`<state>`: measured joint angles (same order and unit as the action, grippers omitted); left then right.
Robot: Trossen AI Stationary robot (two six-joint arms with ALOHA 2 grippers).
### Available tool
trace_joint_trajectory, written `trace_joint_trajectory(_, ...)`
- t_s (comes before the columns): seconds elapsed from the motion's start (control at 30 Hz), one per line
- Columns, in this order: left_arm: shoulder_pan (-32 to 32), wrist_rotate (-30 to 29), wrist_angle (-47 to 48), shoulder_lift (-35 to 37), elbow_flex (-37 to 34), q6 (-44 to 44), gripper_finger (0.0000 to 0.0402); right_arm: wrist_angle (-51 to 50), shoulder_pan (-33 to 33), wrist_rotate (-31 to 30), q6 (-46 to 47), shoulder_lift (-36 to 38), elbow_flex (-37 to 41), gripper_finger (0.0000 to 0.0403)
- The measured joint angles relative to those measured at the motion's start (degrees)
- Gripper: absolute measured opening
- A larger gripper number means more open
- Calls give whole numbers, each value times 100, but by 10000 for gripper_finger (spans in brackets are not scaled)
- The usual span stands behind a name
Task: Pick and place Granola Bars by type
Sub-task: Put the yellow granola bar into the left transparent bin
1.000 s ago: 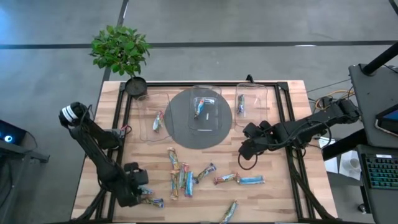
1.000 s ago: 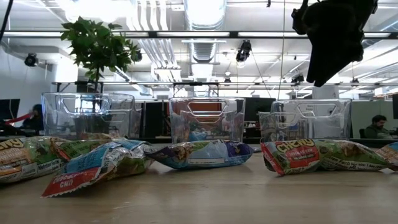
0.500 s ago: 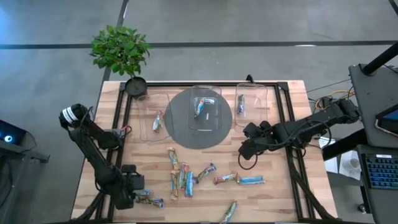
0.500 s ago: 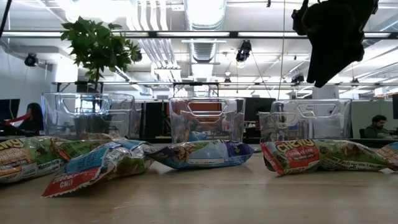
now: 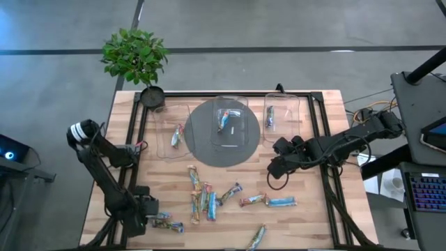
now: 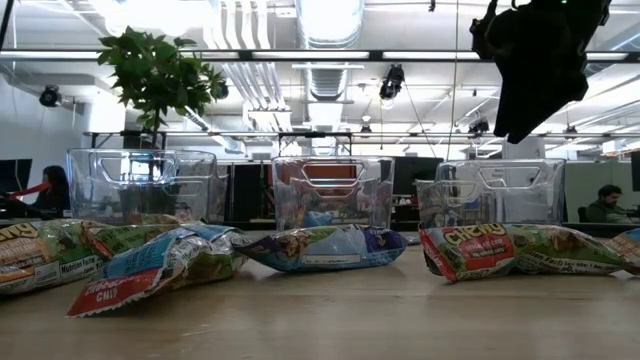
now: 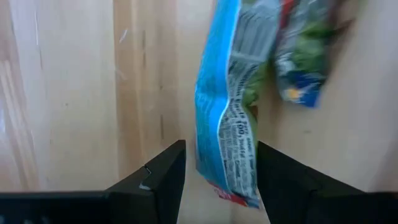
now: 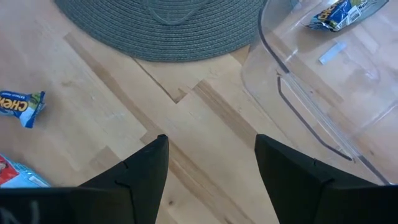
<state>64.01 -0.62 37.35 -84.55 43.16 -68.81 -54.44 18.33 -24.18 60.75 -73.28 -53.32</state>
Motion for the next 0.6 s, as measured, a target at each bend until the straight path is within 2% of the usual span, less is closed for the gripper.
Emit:
trace_joint_trajectory(0.2,-2,-25,222,-617,251,-37,165,-1,0,0,131,0,7,228)
trace_joint_trajectory(0.33,-19,-14,524,-790,547,-64,158,-3,0,2,140,0,11,228)
trace_joint_trajectory(0.43,-36,-20,572,-745,641,-228,136,-2,0,-5,133,0,11,228)
trace_joint_trajectory(0.53,-66,-52,547,-642,618,-872,101,-4,0,-33,75,0,11,228)
trace_joint_trajectory(0.6,-79,-318,520,-537,610,-1386,75,-4,0,-87,29,0,13,228)
